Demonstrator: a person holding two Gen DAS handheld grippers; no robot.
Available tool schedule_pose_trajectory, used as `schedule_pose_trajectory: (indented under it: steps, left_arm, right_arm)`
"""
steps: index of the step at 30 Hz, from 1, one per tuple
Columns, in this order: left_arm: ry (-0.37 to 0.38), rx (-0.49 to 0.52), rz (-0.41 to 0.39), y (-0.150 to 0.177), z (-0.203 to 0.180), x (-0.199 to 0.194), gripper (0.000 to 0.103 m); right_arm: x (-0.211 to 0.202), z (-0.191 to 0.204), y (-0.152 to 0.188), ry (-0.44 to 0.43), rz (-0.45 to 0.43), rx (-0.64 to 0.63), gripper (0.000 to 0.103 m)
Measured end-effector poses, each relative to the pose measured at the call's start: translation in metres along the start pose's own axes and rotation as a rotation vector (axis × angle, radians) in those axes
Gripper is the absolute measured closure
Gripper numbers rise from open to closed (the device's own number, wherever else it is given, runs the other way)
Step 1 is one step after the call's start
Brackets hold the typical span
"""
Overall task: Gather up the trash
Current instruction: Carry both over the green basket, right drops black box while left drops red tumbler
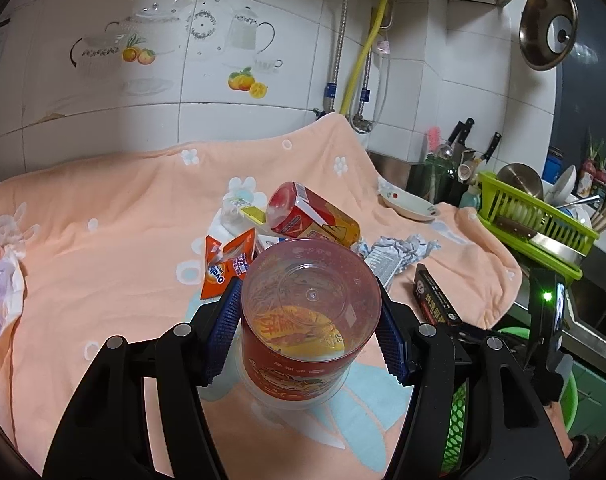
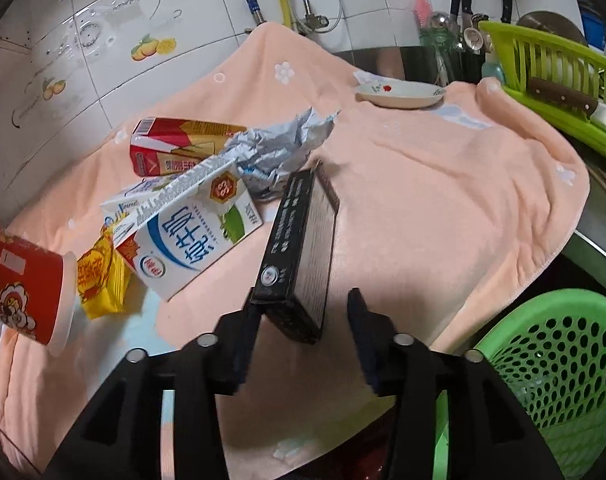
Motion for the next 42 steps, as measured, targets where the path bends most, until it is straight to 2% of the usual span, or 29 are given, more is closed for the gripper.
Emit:
schedule_pose_trajectory:
  steps: [7, 8, 10, 12, 19, 23, 29, 35, 42]
  left_arm:
    - [0.013, -0.003, 0.011, 0.003, -0.002, 0.003, 0.042]
    - [0.014, -0.002, 0.011, 0.003, -0.002, 0.003, 0.042]
    - [0.02, 0.0, 0.012, 0.002, -0.003, 0.003, 0.042]
    - [0.024, 0.005, 0.01, 0.001, -0.005, 0.002, 0.042]
    - [0.06, 0.019, 0.009, -0.001, -0.021, 0.002, 0.042]
    - [0.09, 0.028, 0.007, -0.002, -0.035, 0.001, 0.042]
    - [0.157, 0.054, 0.014, -0.001, -0.069, 0.0, 0.042]
    - [0.249, 0.088, 0.037, 0.005, -0.116, 0.001, 0.042]
    - [0.345, 0.145, 0.07, 0.015, -0.172, 0.001, 0.042]
  right_arm:
    - [0.016, 0.005, -0.015, 0.032, -0.008, -0.017, 0.059]
    - [0.02, 0.006, -0.016, 0.039, -0.004, -0.024, 0.063]
    - [0.025, 0.006, -0.017, 0.047, 0.007, -0.031, 0.078]
    - [0.024, 0.004, -0.016, 0.044, 0.006, -0.028, 0.085]
    - [0.0, -0.002, -0.011, 0.032, -0.016, -0.031, 0.085]
    - [-0.03, -0.009, -0.008, 0.021, -0.047, -0.031, 0.085]
    - [-0.075, -0.034, 0.007, 0.052, -0.075, -0.026, 0.085]
    - [-0.118, -0.084, 0.034, 0.158, -0.086, -0.017, 0.085]
    - [-0.15, -0.14, 0.066, 0.269, -0.065, 0.023, 0.084]
Point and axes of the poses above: each gripper's, at about its wrist camera, not at the fingertips, and x roughly the way its jaws point, z to its left, y to its underside, the point moved 7 cm from there along x, roughly the way its jaws point, and after that the axes turned 6 degrees about x, right-handed, at the moved point
